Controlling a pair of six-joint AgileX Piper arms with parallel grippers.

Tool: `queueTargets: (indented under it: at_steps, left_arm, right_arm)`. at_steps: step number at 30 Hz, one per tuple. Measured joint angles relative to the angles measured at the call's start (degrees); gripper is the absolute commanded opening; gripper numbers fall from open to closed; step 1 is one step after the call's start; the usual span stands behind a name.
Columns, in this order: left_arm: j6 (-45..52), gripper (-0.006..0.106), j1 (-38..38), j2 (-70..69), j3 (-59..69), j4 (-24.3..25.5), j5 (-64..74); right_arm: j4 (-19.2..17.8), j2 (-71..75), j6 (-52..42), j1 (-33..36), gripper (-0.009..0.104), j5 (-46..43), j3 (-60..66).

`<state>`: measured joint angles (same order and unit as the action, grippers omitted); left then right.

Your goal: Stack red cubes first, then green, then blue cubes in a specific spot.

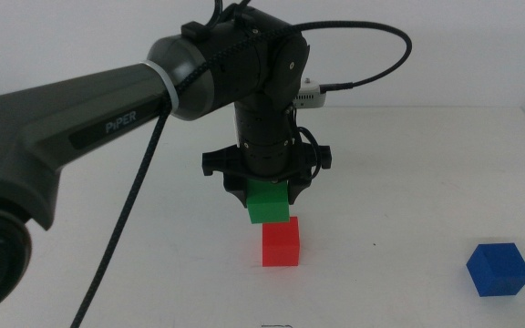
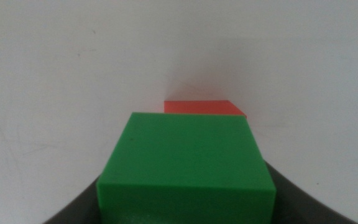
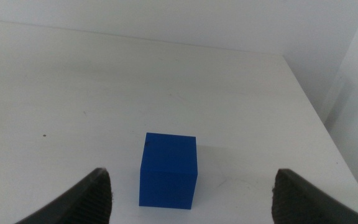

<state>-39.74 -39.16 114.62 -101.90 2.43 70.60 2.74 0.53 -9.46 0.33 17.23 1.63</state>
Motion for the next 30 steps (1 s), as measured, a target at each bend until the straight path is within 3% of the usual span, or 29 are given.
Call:
queueTargets:
  at_steps: [30]
  left_arm:
    - [1.31, -0.002, -1.33, 3.82, -0.2, -1.77, -0.17]
  right_arm:
    - [0.0, 0.0, 0.0, 0.0, 0.066, 0.0, 0.0]
